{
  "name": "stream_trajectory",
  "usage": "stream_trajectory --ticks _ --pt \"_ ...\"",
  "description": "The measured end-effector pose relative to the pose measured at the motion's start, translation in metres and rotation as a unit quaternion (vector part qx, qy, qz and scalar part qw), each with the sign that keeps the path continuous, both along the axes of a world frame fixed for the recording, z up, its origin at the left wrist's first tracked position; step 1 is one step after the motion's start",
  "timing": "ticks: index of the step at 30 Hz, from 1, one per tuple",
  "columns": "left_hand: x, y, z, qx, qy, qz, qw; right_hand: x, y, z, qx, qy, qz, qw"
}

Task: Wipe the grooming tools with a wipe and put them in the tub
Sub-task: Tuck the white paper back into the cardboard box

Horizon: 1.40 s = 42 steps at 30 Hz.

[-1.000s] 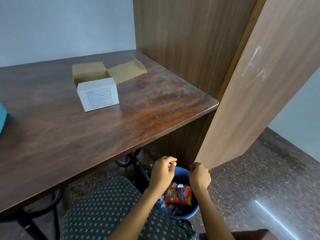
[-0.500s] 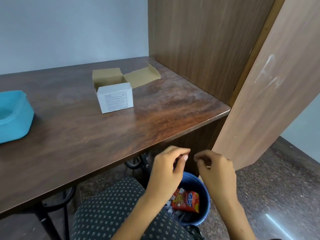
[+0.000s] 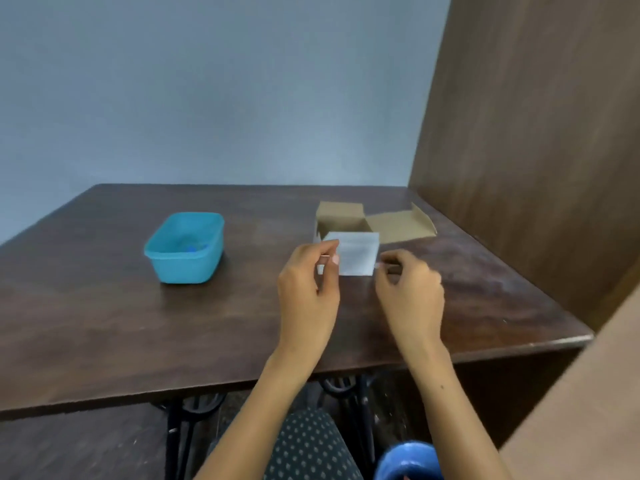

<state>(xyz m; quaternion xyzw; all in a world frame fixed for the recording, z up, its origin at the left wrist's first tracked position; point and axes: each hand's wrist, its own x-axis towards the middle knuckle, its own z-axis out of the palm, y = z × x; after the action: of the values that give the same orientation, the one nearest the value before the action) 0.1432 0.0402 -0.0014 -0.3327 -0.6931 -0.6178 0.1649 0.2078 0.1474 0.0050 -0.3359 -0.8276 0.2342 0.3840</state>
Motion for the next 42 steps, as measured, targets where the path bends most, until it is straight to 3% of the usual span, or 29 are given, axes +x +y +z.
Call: stream_trajectory --ticks 4,9,29,33,36,42 --pt "-0.017 0.007 -0.002 -0.099 -0.066 0.023 0.993 -0.023 0.006 -0.008 -0.04 -0.095 0.005 0.995" --pt "-0.029 0.02 -0.009 -0.207 -0.149 -0.02 0.967 -0.04 0.011 -0.016 -0.067 -0.106 0.027 0.992" --pt "-0.036 0.037 -0.022 -0.139 -0.122 -0.06 0.981 -0.043 0.014 -0.015 -0.063 -0.118 0.038 0.99" --pt "-0.034 0.017 -0.014 -0.142 -0.113 -0.019 0.983 -0.028 -0.008 -0.005 0.001 -0.155 0.002 0.988" --pt "-0.039 -0.011 -0.005 -0.108 -0.071 0.037 0.991 -0.026 -0.039 0.004 0.034 -0.117 0.056 0.991" --pt "-0.067 -0.071 0.002 -0.032 -0.007 0.148 0.988 -0.077 -0.081 -0.002 0.009 -0.088 0.214 0.973"
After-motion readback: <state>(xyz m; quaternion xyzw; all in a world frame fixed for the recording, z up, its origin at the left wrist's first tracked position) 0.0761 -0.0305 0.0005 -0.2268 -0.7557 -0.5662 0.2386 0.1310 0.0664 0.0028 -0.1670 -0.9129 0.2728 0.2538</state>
